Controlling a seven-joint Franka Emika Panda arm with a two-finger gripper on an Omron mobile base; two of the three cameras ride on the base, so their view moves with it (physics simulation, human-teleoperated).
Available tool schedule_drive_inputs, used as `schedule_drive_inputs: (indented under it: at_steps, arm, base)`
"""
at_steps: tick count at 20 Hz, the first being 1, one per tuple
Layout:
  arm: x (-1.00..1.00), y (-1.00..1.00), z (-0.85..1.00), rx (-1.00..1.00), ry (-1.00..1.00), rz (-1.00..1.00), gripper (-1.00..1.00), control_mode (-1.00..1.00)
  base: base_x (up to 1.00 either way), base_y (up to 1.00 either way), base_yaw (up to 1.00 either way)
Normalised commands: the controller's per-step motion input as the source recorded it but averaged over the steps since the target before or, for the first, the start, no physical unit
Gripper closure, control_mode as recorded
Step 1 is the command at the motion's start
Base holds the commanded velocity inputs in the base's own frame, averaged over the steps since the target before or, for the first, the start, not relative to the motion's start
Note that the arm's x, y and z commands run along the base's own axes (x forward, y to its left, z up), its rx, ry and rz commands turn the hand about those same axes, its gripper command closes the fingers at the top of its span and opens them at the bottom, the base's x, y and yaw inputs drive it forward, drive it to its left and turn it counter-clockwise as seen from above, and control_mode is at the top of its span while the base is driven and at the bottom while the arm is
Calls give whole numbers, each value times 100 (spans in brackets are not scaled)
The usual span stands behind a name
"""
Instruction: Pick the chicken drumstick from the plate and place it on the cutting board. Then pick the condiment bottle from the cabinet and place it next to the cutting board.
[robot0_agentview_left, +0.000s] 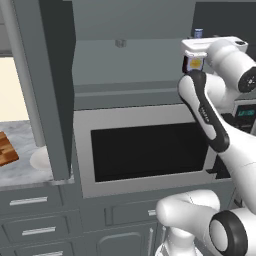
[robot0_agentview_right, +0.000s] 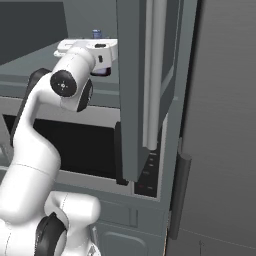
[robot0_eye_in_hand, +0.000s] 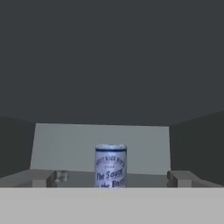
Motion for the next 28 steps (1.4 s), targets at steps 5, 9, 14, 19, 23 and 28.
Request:
schedule_drive_inputs:
  at_steps: [5,9,14,19,23,28]
  arm:
    - [23,0,0,0,0,-2,-100,-100]
    - [17,-1,0,0,0,-2,-100,-100]
    - [14,-1,0,0,0,-1,-100,-100]
    - [12,0,0,2,0,0,-100,-100]
    - [12,0,0,3,0,0,-100,-100]
    - [11,0,0,2,0,0,-100,-100]
  base:
    - [0,0,0]
    - [0,0,0]
    - [0,0,0]
    - [0,0,0]
    - [0,0,0]
    - [0,0,0]
